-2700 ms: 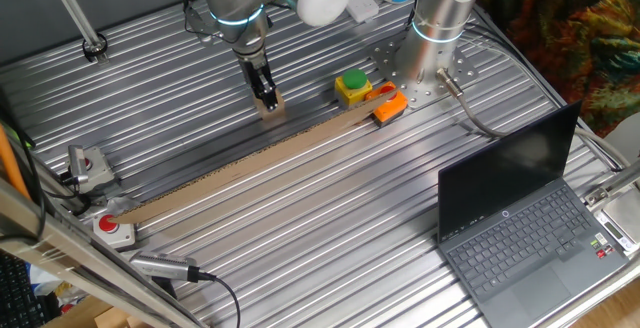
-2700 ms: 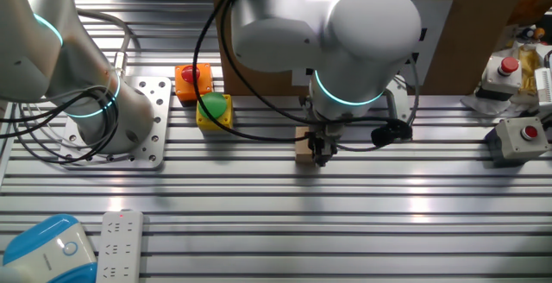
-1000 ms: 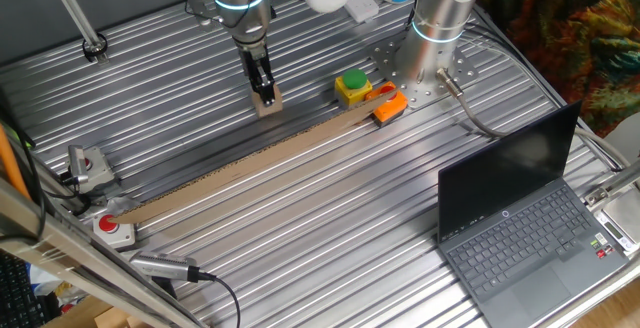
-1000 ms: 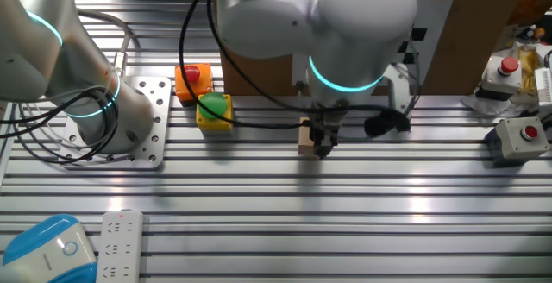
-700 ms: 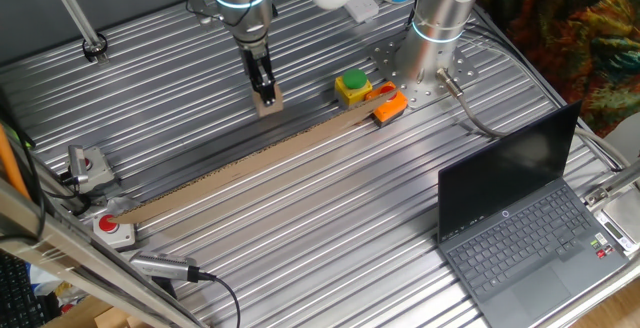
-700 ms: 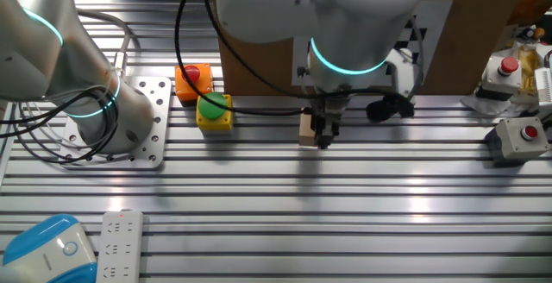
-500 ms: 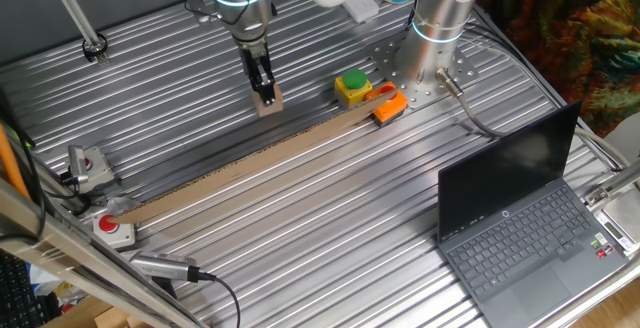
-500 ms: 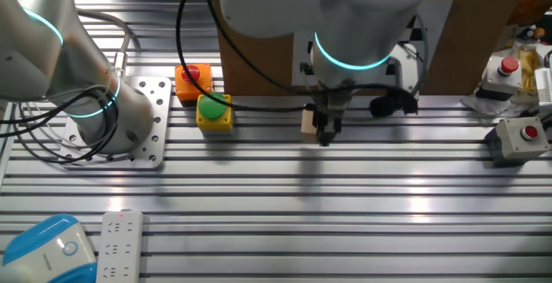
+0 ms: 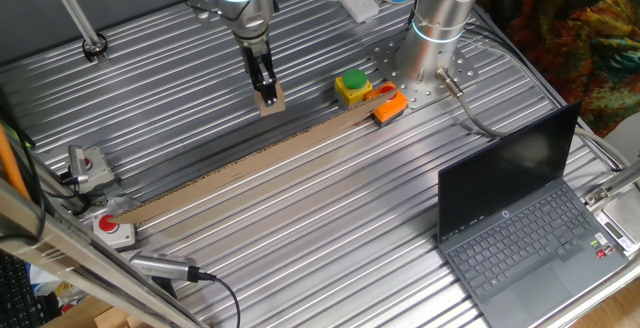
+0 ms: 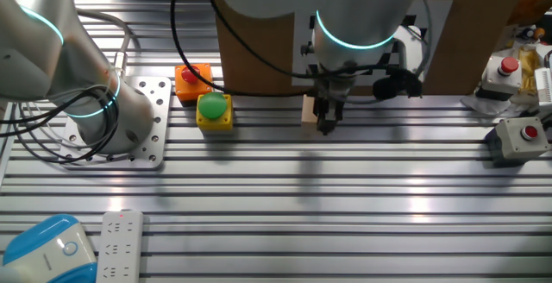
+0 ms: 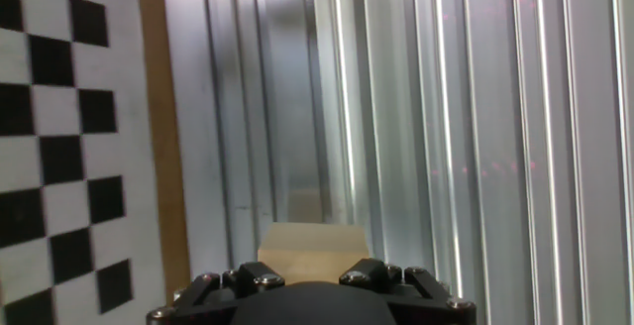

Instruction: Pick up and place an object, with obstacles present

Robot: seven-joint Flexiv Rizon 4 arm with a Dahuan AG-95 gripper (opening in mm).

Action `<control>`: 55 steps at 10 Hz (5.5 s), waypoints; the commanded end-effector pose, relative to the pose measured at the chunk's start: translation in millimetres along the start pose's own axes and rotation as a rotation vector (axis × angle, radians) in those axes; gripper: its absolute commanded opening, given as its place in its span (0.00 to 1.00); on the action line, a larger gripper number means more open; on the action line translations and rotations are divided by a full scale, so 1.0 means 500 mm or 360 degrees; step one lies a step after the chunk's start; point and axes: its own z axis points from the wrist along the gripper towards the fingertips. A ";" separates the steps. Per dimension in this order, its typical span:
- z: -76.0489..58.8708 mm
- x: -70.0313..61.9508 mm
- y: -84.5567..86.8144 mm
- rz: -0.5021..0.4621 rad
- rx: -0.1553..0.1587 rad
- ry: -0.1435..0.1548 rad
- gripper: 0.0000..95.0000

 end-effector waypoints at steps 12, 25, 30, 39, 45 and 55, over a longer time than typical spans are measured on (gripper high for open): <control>-0.108 -0.027 0.044 0.0034 0.0001 0.0053 0.00; -0.243 -0.072 0.067 0.0051 0.0018 0.0119 0.00; -0.302 -0.103 0.101 0.0085 0.0017 0.0149 0.00; -0.326 -0.140 0.142 0.0093 0.0014 0.0164 0.00; -0.326 -0.140 0.142 0.0042 0.0025 0.0123 0.00; -0.326 -0.140 0.142 -0.0208 -0.0010 0.0052 0.00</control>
